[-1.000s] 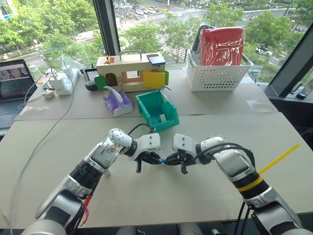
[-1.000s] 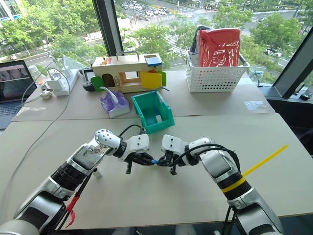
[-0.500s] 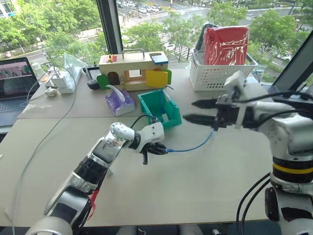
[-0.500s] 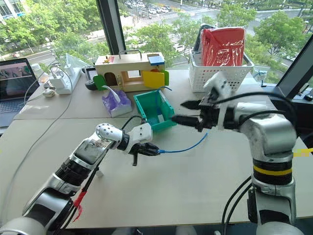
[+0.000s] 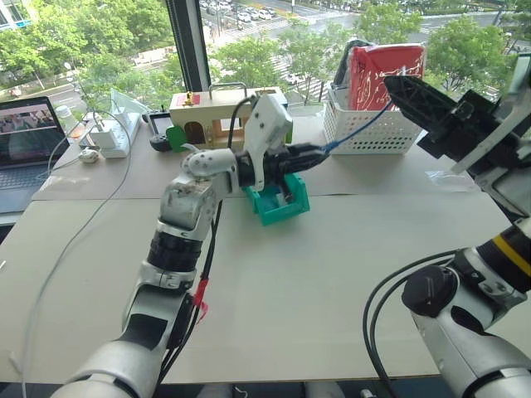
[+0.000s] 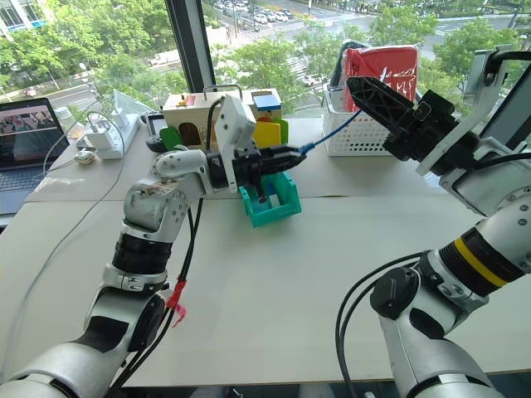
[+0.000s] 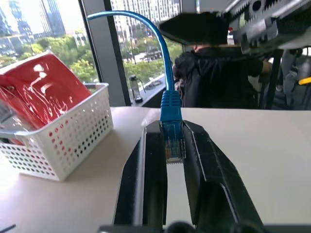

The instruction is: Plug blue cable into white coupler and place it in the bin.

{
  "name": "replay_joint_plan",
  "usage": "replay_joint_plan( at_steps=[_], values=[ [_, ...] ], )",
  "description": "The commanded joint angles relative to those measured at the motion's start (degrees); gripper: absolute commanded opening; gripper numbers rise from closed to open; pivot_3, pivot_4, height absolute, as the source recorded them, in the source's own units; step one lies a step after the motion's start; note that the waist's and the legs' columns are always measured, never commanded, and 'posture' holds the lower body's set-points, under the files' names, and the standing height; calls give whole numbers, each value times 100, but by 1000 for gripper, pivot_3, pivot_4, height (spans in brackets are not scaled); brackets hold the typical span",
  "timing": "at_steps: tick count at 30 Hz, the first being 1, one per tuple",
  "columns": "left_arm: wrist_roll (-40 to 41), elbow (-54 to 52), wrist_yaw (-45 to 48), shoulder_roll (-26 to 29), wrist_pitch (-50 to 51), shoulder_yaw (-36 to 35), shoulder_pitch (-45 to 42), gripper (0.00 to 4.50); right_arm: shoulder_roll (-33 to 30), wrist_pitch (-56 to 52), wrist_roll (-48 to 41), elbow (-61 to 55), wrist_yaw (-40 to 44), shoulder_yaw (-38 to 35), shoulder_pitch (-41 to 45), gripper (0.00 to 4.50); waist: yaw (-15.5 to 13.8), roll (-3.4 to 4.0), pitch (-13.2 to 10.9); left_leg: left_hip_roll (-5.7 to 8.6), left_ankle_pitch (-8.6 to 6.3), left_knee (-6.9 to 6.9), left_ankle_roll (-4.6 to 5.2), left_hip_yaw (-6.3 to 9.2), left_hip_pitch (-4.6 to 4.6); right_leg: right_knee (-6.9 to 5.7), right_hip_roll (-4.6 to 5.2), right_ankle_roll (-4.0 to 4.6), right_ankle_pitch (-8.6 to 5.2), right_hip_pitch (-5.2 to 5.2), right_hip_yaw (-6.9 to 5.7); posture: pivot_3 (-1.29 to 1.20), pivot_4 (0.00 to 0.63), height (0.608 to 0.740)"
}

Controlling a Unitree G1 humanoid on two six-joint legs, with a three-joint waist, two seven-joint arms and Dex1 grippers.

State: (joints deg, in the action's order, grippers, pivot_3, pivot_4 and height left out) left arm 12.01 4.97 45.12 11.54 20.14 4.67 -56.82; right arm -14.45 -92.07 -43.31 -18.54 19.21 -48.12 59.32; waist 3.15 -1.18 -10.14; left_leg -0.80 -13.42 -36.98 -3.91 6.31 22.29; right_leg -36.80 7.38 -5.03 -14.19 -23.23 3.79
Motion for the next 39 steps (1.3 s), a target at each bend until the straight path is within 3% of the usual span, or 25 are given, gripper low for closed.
replay_joint_plan(
  at_steps=[1,6,14,19,27,31,32,37,39],
  values=[
    [-318,-92,-495,-131,-511,117,48,83,58,-43,-724,-240,-514,-61,-29,4250,-9,5,-3,1,1,0,-1,0,2,1,0,0,0,0,0,0,150,740],
    [-468,-329,-444,-152,-683,483,214,83,405,-43,-1233,-52,-1421,-334,84,4250,-5,6,-3,1,0,0,-1,0,4,3,0,0,0,-1,0,0,150,740],
    [-424,-310,-491,-204,-646,490,144,83,524,-43,-1718,191,-2192,-467,71,4250,53,7,-3,1,0,3,0,0,3,3,0,0,0,-1,0,0,150,740],
    [-440,-294,-425,-198,-705,543,147,83,504,-43,-2008,246,-2452,-479,22,3006,81,8,-3,1,0,4,1,1,2,2,0,0,0,-1,0,0,150,740],
    [-415,-155,-501,-274,-789,456,47,83,505,-4,-2560,176,-2736,-283,-237,266,81,10,-3,1,0,4,1,0,3,4,0,0,0,-1,0,0,150,740],
    [-407,-107,-497,-295,-811,456,26,83,416,113,-2929,199,-2870,-113,-395,266,80,10,-3,1,0,4,1,1,3,5,0,0,0,-1,0,0,150,740],
    [-407,-100,-497,-300,-811,454,22,83,389,186,-3032,215,-2922,-64,-439,825,82,11,-4,1,0,4,1,1,4,5,0,0,0,-1,0,0,150,740],
    [-404,-83,-518,-326,-821,439,12,83,175,599,-3489,278,-3209,290,-697,2388,82,13,-5,1,0,5,1,0,4,6,0,-1,0,-1,0,0,150,740],
    [-397,-85,-529,-336,-822,431,10,83,69,792,-3690,324,-3325,444,-801,2388,82,13,-5,0,0,5,1,1,4,7,0,-1,0,-1,0,0,150,740]
  ],
)
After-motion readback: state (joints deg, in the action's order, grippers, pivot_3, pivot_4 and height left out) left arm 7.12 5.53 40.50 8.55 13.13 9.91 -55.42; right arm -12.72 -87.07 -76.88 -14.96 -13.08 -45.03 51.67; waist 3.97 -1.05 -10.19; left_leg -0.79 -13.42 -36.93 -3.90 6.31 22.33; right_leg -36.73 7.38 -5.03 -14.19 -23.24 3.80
